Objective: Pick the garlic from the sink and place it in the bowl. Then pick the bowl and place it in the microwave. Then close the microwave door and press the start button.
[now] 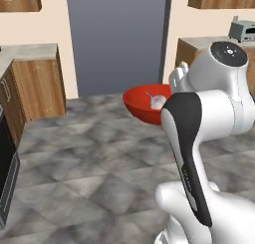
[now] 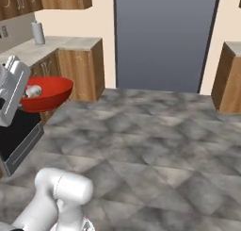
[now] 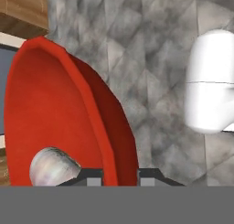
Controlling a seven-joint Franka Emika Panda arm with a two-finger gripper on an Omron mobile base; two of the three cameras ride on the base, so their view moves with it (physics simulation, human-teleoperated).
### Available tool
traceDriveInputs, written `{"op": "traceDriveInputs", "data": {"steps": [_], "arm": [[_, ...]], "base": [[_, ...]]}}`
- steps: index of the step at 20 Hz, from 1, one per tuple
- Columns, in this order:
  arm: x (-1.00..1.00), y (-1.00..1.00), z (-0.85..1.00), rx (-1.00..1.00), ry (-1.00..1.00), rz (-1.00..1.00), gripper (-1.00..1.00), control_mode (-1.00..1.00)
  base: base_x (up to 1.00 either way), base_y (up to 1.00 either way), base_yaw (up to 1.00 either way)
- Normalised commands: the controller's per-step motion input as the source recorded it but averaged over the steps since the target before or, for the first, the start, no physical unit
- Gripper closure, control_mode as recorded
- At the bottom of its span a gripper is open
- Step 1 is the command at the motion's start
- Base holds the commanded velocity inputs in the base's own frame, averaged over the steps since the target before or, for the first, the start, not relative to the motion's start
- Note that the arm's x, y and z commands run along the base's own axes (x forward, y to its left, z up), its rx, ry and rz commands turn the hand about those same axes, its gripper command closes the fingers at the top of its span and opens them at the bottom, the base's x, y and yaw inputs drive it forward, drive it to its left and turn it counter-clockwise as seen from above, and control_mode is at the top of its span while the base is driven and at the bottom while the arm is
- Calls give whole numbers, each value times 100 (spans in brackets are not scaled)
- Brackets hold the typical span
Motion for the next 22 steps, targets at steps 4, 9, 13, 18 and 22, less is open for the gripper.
{"op": "traceDriveInputs", "data": {"steps": [4,9,13,18,22], "arm": [[0,0,0,0,0,0,100,100],[0,0,0,0,0,0,100,100],[0,0,0,0,0,0,100,100],[0,0,0,0,0,0,100,100],[0,0,0,0,0,0,100,100]], "base": [[100,-53,35],[100,-51,47],[100,-39,48],[82,-19,53],[60,-26,62]]}}
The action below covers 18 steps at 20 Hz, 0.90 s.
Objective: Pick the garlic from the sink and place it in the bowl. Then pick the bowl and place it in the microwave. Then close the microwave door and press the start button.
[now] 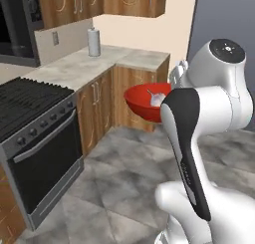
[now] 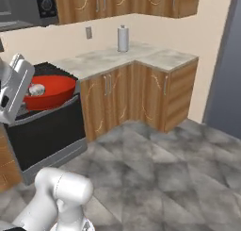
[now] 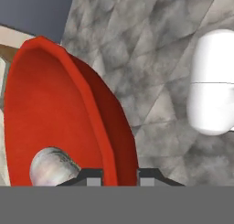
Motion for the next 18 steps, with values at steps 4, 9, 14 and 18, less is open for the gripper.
{"op": "traceDriveInputs", "data": {"steps": [4,9,14,18], "arm": [[0,0,0,0,0,0,100,100],[0,0,0,0,0,0,100,100],[0,0,0,0,0,0,100,100],[0,0,0,0,0,0,100,100]], "base": [[58,-35,62],[44,-68,47],[65,-62,45],[75,-48,49]]}}
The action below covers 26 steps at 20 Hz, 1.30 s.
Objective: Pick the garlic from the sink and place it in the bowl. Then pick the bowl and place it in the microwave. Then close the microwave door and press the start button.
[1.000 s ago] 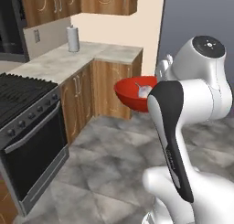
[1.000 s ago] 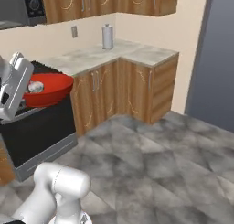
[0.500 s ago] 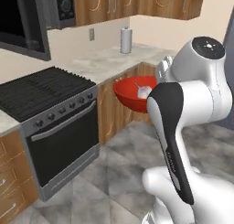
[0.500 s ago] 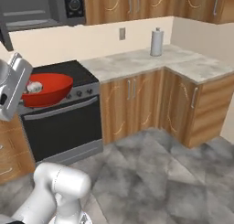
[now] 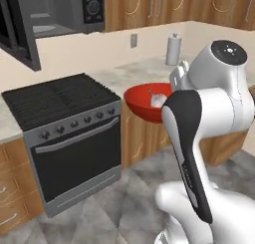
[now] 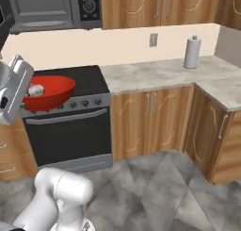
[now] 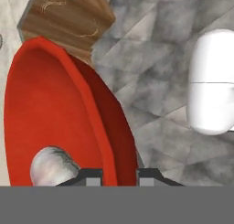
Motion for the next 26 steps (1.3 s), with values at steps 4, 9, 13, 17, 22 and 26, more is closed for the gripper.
{"op": "traceDriveInputs", "data": {"steps": [4,9,13,17,22,26], "arm": [[0,0,0,0,0,0,100,100],[0,0,0,0,0,0,100,100],[0,0,0,0,0,0,100,100],[0,0,0,0,0,0,100,100],[0,0,0,0,0,0,100,100],[0,0,0,0,0,0,100,100]], "base": [[94,-10,49],[92,-1,46],[63,-24,41],[50,-34,39],[46,-41,17],[51,-42,1]]}}
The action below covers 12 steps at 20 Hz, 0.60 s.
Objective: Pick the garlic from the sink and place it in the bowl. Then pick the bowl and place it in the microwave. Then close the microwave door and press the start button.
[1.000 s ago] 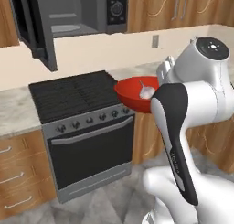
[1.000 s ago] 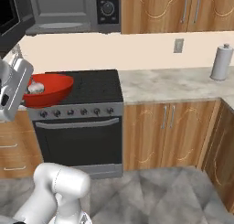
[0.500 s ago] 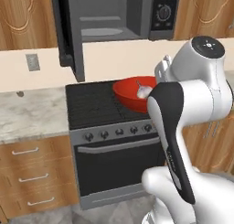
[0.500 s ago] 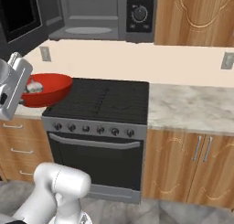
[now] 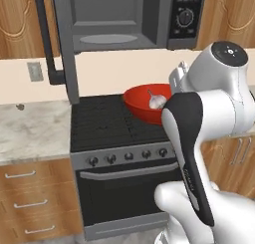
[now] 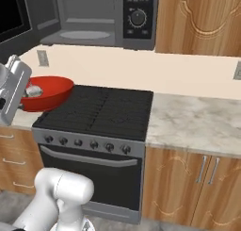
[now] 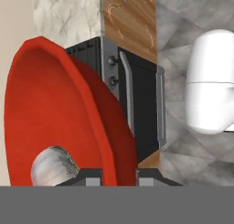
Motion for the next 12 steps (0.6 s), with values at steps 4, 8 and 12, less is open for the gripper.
{"op": "traceDriveInputs", "data": {"steps": [4,8,12], "arm": [[0,0,0,0,0,0,100,100],[0,0,0,0,0,0,100,100],[0,0,0,0,0,0,100,100]], "base": [[64,-16,0],[67,-3,7],[40,-3,8]]}}
